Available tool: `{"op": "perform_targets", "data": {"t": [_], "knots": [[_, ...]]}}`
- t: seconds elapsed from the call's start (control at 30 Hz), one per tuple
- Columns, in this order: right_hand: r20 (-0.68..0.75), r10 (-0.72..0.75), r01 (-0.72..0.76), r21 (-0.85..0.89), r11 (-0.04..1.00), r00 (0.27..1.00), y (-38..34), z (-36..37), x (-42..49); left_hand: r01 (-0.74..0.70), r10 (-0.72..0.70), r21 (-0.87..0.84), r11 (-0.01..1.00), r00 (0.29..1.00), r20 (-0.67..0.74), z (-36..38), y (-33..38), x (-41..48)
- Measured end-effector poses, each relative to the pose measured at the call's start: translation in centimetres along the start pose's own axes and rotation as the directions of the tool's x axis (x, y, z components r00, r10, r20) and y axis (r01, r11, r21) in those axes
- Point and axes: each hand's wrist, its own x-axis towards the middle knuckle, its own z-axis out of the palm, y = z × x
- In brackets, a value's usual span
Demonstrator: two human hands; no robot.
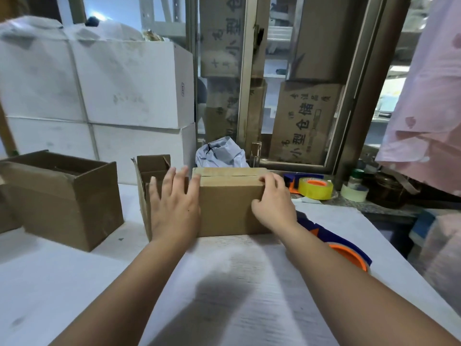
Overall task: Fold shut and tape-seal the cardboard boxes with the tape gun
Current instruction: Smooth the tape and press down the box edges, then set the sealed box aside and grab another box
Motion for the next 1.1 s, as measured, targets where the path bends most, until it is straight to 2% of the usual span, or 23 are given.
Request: {"op": "perform_targets", "data": {"t": [0.1, 0.23, 0.33, 0.43, 0.67, 0.93, 1.1], "knots": [[0.071, -0.051, 0.058, -0.106, 0.993, 0.996, 0.5, 0.5, -0.1, 0.090, -0.097, 0.136, 0.987, 0.994, 0.043, -0.2, -0.9, 0.9], [-0.004, -0.084, 0.081, -0.231, 0.970, 0.996, 0.9, 0.8, -0.1, 0.143, -0.165, 0.170, 0.975, 0.979, 0.123, -0.4, -2.3, 1.6], [-0.011, -0.006, 0.004, -0.220, 0.975, 1.000, 0.7, 0.2, 0.7, 0.118, -0.152, 0.187, 0.975, 0.972, 0.179, -0.9, -2.9, 1.7], [0.020, 0.062, -0.057, -0.179, 0.982, 0.998, 1.2, -0.8, 1.7, 0.090, -0.119, 0.174, 0.981, 0.980, 0.162, -1.4, -3.1, 1.9], [0.047, 0.082, -0.073, -0.175, 0.982, 0.995, 3.8, -3.0, 3.0, -0.033, 0.011, 0.196, 0.980, 0.993, 0.115, -2.6, -2.1, 2.4], [0.038, 0.128, -0.121, -0.148, 0.982, 0.991, 6.5, -4.7, 3.1, -0.098, 0.085, 0.103, 0.990, 0.988, 0.131, -2.7, 0.8, 2.4], [0.022, 0.113, -0.104, -0.251, 0.962, 0.993, 6.5, -5.0, 2.7, -0.151, 0.136, 0.091, 0.984, 0.979, 0.151, -3.1, 3.0, 2.0]]}}
